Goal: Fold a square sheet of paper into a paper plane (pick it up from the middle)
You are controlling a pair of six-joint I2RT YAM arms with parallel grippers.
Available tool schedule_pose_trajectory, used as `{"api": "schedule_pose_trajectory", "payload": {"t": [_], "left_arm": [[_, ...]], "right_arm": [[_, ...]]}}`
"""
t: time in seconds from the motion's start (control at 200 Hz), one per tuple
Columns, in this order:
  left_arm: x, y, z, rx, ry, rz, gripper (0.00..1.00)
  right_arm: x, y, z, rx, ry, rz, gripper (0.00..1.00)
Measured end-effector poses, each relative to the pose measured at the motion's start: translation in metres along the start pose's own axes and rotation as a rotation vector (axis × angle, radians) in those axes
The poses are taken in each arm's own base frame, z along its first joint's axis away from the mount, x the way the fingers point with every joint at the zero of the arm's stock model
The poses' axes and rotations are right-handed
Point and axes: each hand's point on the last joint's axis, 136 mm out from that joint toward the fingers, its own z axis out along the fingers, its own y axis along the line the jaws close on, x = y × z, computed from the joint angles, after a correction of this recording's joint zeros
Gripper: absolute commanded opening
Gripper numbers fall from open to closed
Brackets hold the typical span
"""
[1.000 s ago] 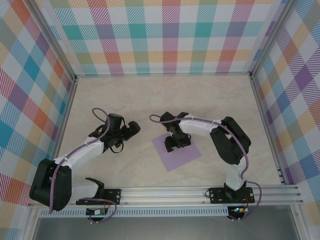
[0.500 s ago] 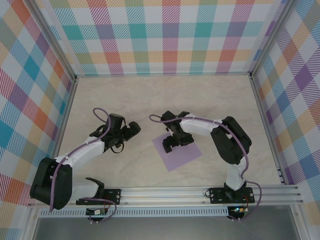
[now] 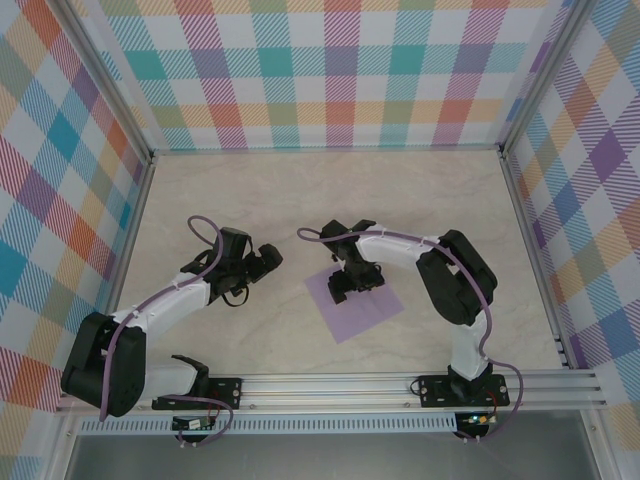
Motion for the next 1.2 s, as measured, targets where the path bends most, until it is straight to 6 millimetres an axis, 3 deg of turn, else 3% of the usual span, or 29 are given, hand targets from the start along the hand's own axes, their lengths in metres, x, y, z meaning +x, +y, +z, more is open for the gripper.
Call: {"api": "schedule_pose_trajectory", "payload": {"t": [0.29,0.495,0.58,0.71,0.82,0.935,1.07,1.2], "left_arm": [[0.0,0.0,0.0,0.0,0.001,0.0,1.0],[0.002,0.002,0.003,-0.009,0.01,-0.004,1.0],[0.001,-0.003,0.004,0.013,0.011,-0.015,1.0],[0.002,-0.024,0.007,0.123,0.026,-0.04,1.0],[0.01,-0.037,0.011,0.212,0.065,-0.059,1.0],[0.02,-0.052,0.012,0.3,0.112,-0.057,1.0],[0.028,-0.075,0.004,0.432,0.154,-0.055,1.0],[0.035,-0.078,0.005,0.48,0.18,-0.077,1.0]], "right_arm": [[-0.004,0.0,-0.005,-0.018,-0.039,0.029,0.68],[-0.004,0.0,-0.01,-0.06,-0.075,0.075,0.47],[-0.003,0.012,-0.016,-0.156,-0.092,0.096,0.36],[-0.006,0.044,-0.045,-0.418,-0.158,0.133,0.29],[-0.017,0.066,-0.082,-0.671,-0.233,0.168,0.29],[-0.032,0.071,-0.104,-0.865,-0.281,0.219,0.3],[-0.039,0.066,-0.102,-0.97,-0.269,0.282,0.34],[-0.041,0.06,-0.089,-0.979,-0.247,0.326,0.42]]}}
